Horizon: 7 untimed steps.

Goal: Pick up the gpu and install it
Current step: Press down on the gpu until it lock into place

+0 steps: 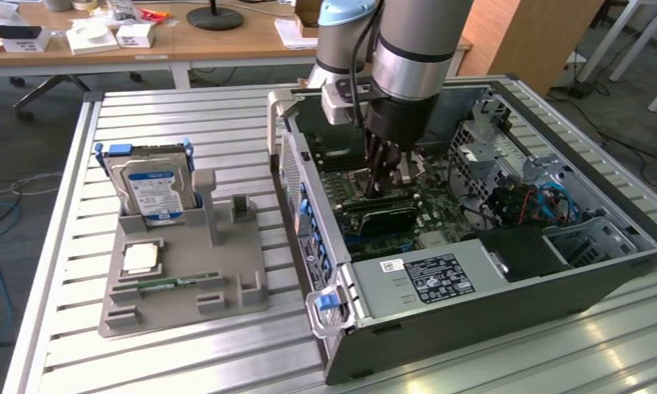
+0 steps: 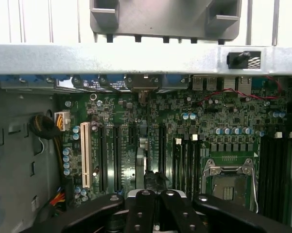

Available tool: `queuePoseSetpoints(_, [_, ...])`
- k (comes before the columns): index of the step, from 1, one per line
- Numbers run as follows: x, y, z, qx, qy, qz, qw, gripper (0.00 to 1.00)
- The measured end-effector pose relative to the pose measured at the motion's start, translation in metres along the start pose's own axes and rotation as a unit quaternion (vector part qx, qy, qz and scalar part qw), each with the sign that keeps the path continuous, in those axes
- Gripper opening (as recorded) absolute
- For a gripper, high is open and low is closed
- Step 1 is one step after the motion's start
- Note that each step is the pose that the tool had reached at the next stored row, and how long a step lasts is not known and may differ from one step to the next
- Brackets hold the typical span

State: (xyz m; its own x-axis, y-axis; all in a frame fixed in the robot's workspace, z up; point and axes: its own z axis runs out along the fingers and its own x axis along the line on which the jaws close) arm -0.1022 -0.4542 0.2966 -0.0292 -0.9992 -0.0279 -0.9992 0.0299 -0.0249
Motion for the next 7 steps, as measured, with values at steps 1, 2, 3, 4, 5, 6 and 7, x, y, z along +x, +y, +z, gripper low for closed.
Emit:
queuePoseSetpoints(1, [0.0, 0.0, -0.0014, 0.0, 0.0001, 0.0, 1.0, 0.1])
queuePoseSetpoints(2, [-0.0001, 0.0, -0.0013, 0.0001, -0.0001, 0.0, 1.0, 0.1])
queuePoseSetpoints(3, [-0.0001, 0.0, -0.0013, 0.0001, -0.0001, 0.0, 1.0, 0.1])
queuePoseSetpoints(4, [0.0, 0.0, -0.0015, 0.0001, 0.0, 0.0, 1.0, 0.1])
queuePoseSetpoints(5, [0.0, 0.0, -0.0014, 0.0001, 0.0, 0.0, 1.0, 0.1])
queuePoseSetpoints(6, [0.0, 0.0, -0.0015, 0.0, 0.0, 0.0, 1.0, 0.1])
queuePoseSetpoints(7, [0.0, 0.0, -0.0015, 0.0001, 0.0, 0.0, 1.0, 0.1])
